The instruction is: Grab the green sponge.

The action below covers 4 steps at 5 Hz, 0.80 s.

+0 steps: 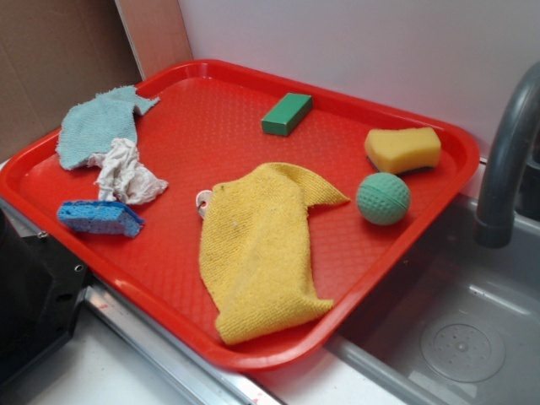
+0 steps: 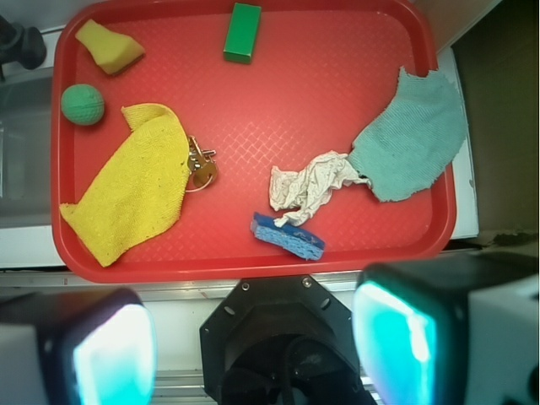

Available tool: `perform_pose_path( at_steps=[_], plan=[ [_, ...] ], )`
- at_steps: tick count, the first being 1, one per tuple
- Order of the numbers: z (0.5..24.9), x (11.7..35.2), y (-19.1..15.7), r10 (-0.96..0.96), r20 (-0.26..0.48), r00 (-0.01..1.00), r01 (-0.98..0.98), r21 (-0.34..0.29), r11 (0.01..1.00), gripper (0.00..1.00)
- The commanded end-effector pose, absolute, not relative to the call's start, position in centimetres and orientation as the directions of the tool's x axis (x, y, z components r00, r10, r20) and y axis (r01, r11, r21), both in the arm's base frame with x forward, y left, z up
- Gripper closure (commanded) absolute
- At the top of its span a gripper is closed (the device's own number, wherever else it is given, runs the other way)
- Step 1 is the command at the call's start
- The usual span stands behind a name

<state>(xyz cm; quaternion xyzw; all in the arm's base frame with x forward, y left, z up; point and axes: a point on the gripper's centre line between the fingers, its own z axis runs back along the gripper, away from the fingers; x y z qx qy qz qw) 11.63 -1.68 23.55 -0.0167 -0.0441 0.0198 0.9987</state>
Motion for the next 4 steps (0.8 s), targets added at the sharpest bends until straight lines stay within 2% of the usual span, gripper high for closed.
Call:
perform_pose_path(
  at_steps=[1,2,3,4],
  plan=[
    [23.5,11.6,-1.7,0.041,0.087,0.995,-0.038,-0.035,0.999,0.00],
    [18.5,16.6,-6.1,-0.107,0.075,0.991,0.105,0.035,0.994,0.00],
    [14.5,21.1,-10.4,-0.266,0.145,0.953,0.269,0.002,0.963,0.00],
    [14.6,24.7,-11.3,-0.280,0.152,0.948,0.276,0.047,0.960,0.00]
  ],
)
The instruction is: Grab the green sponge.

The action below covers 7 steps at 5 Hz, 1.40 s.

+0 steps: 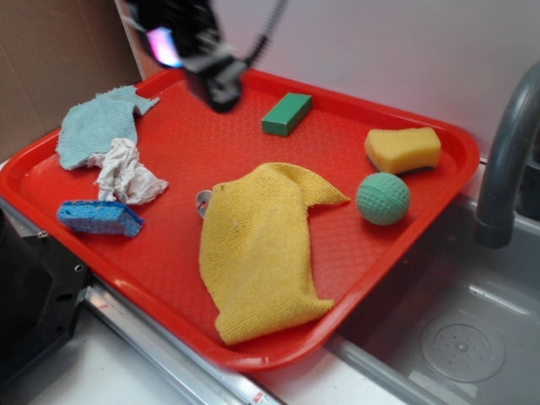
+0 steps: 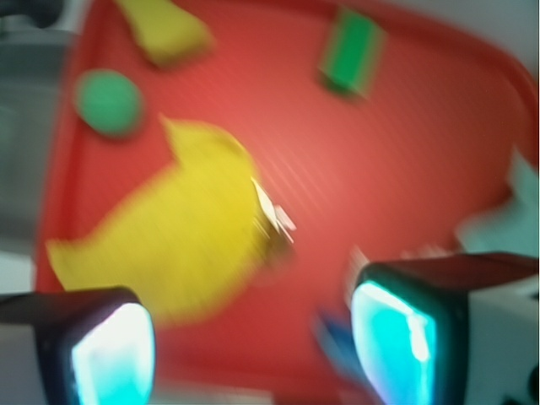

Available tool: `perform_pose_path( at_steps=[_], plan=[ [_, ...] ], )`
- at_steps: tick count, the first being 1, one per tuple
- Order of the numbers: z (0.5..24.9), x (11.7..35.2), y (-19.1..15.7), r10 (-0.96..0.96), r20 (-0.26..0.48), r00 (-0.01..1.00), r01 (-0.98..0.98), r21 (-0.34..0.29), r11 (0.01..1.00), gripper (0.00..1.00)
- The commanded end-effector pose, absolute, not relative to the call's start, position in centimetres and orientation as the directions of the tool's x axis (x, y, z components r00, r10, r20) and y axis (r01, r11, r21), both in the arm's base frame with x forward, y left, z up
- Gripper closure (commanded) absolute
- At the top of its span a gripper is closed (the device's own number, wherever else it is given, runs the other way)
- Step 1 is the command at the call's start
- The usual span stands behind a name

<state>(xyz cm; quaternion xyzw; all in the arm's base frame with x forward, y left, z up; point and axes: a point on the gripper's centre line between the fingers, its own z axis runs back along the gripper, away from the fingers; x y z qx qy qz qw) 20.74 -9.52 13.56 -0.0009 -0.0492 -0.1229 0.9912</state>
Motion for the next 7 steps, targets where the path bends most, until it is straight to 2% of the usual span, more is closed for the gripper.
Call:
perform_pose_path(
  at_steps=[1,2,3,4,5,6,7],
  plan=[
    [14.6,24.7,-11.3,-0.280,0.152,0.948,0.276,0.047,0.960,0.00],
    [14.6,24.7,-11.3,-0.280,0.152,0.948,0.276,0.047,0.960,0.00],
    [10.7,29.4,-13.1,-0.392,0.118,0.912,0.389,0.044,0.920,0.00],
    [9.7,32.6,-14.7,-0.455,0.217,0.864,0.463,0.014,0.886,0.00],
    [8.9,36.5,-15.7,-0.479,0.218,0.851,0.485,0.029,0.874,0.00],
    [6.6,38.0,-16.7,-0.514,0.190,0.837,0.517,0.037,0.855,0.00],
    [5.2,38.0,-16.4,-0.522,0.152,0.840,0.528,-0.006,0.849,0.00]
  ],
)
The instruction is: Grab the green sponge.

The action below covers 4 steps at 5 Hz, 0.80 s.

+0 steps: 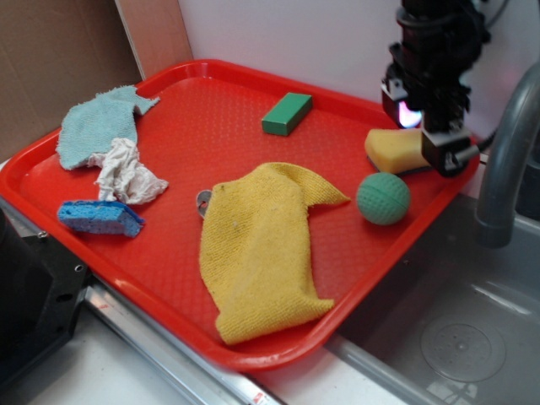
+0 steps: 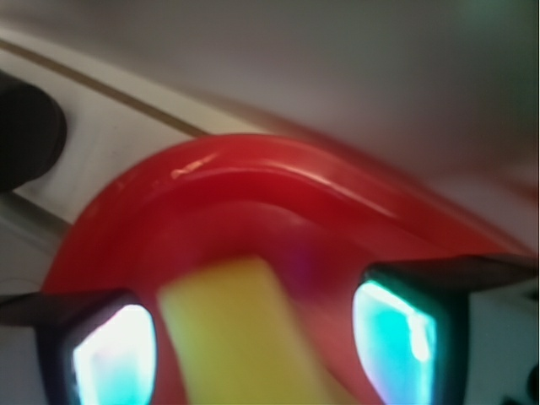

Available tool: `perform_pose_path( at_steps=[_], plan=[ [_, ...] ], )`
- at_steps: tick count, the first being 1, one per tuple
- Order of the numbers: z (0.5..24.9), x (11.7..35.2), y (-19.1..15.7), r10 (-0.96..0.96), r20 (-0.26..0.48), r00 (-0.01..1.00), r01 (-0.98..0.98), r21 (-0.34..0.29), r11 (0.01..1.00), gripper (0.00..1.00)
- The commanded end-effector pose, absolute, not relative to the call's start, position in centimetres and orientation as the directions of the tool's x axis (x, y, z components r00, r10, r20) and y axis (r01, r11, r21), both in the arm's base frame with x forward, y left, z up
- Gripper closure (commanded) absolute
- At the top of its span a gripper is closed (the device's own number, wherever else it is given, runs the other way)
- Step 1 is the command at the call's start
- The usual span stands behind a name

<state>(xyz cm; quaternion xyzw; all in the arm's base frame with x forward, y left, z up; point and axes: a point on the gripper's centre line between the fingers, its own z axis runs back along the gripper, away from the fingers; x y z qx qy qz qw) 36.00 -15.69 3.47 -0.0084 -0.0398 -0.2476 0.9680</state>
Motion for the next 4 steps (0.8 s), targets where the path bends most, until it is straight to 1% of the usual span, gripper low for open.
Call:
perform_pose_path(
  at_steps=[1,2,3,4],
  plan=[
    [6.8,34.7,-16.5,-0.509,0.148,0.848,0.513,0.013,0.858,0.83],
    [9.0,31.2,-15.5,-0.480,0.172,0.860,0.479,0.048,0.876,1.00],
    [9.4,29.4,-13.6,-0.386,0.174,0.906,0.386,0.036,0.922,1.00],
    [12.9,27.5,-11.5,-0.242,0.229,0.943,0.239,0.042,0.970,1.00]
  ],
)
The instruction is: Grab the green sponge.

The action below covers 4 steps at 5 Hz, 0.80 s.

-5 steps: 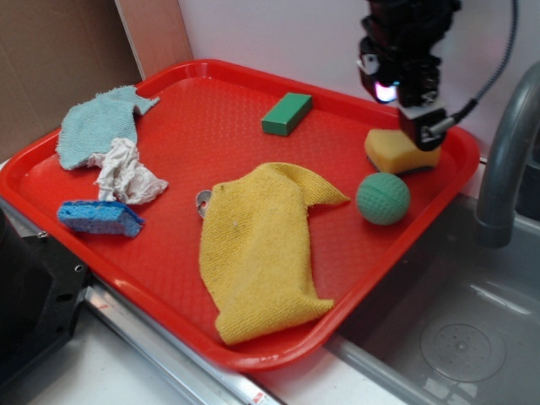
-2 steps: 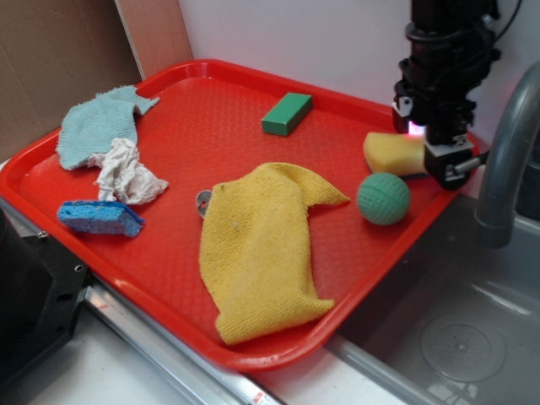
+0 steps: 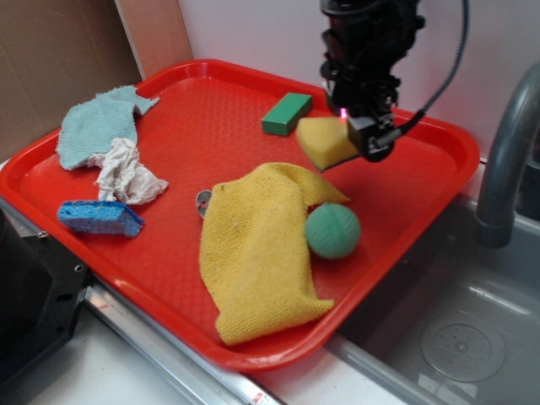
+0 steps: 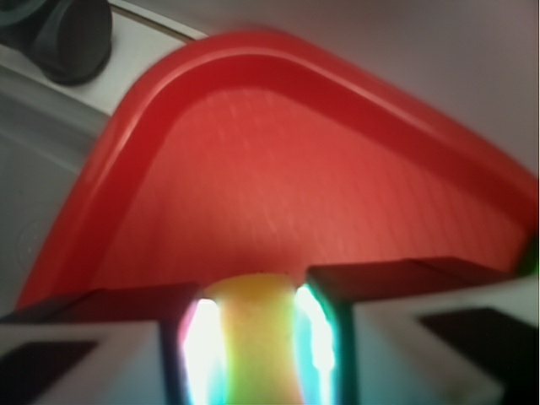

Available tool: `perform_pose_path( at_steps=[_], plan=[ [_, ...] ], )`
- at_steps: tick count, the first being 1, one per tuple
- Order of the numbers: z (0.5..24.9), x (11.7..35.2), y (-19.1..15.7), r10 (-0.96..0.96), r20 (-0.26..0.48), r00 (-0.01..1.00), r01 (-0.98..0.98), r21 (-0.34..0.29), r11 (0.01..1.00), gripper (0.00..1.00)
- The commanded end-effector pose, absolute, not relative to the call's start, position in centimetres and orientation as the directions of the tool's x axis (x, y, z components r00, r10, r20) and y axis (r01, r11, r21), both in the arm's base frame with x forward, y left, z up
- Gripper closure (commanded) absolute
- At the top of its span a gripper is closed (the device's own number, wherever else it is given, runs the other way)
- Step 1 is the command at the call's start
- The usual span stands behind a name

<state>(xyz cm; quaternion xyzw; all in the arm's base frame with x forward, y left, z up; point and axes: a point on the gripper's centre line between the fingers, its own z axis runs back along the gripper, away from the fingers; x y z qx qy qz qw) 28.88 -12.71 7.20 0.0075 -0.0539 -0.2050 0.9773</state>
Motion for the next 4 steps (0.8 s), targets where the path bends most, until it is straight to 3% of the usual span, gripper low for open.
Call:
perform_pose_path(
  at_steps=[1,2,3,4],
  plan=[
    [17.4,25.5,-7.7,0.002,0.273,0.962,0.007,-0.032,0.999,1.00],
    [19.9,25.5,-3.4,0.245,0.225,0.943,-0.242,-0.040,0.969,1.00],
    [22.2,25.8,-0.9,0.409,0.224,0.885,-0.410,-0.043,0.911,1.00],
    [23.3,26.1,-1.2,0.400,0.235,0.886,-0.405,-0.030,0.914,1.00]
  ],
)
